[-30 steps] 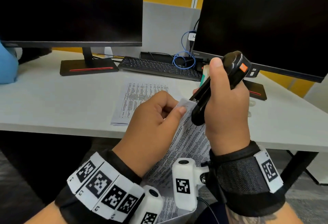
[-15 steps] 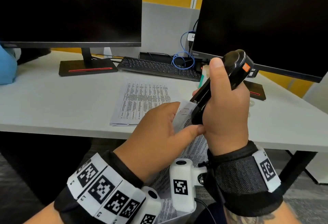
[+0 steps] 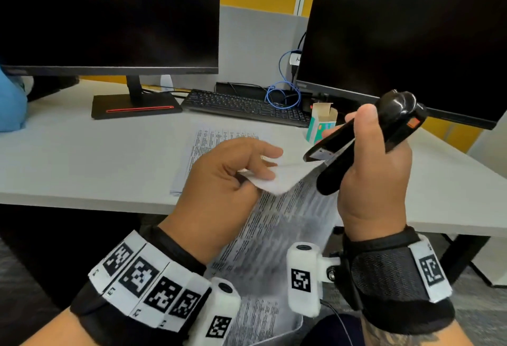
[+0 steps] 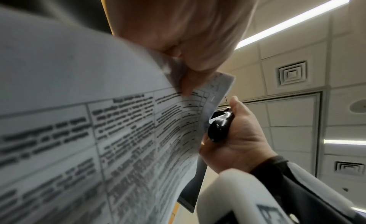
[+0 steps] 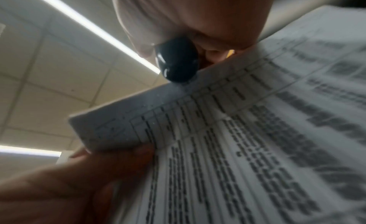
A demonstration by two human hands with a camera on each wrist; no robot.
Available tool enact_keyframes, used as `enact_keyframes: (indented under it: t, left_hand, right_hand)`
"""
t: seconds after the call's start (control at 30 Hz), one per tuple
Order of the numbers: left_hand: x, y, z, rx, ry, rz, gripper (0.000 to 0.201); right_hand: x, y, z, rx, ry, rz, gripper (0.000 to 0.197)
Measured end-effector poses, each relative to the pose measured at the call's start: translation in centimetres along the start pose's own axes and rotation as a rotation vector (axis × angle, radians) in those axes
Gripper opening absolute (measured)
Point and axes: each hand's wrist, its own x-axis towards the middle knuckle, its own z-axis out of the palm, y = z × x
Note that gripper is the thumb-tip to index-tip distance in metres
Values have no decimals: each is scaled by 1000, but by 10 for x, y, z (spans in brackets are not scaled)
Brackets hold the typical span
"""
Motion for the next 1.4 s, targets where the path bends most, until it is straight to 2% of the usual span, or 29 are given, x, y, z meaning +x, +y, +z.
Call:
enact_keyframes:
  t: [0.17,0.33,0.43,0.5,0.63,0.8,1.2,1.3,1.4]
  left_hand:
    - [1,-4,-2,46,36,143,38]
    - [0,-4,-3,34,28,117,33]
    - [1,-3,-3,-23,28,40,37]
    - [2,2,-2,-66,22,-27,29]
    - [5,8,1,-111,9,-158,41]
    - [3,17,8,-146,-14,-233,40]
    - [1,19,11,-152,-34,-262,35]
    - [1,21,10,-152,-114,-273,37]
    - [2,26,9,-55,-207,-268,40]
  right_hand:
    - [-10,5,-6,-49,-9,-161,21]
    - [-12,6,-6,-48,-36,-190,22]
    - [-11,6,-5,-27,-20,-169,21]
    - [-11,3,-3,-29,-15,-129,24]
    - [-7,-4,8,30,-6,34,32]
    - [-2,-11,21,62,-31,171,29]
    - [-5,-16,26,-32,-2,120,27]
    - [-6,-13,25,-38,4,112,29]
    - [-7,-11,23,-46,14,105,35]
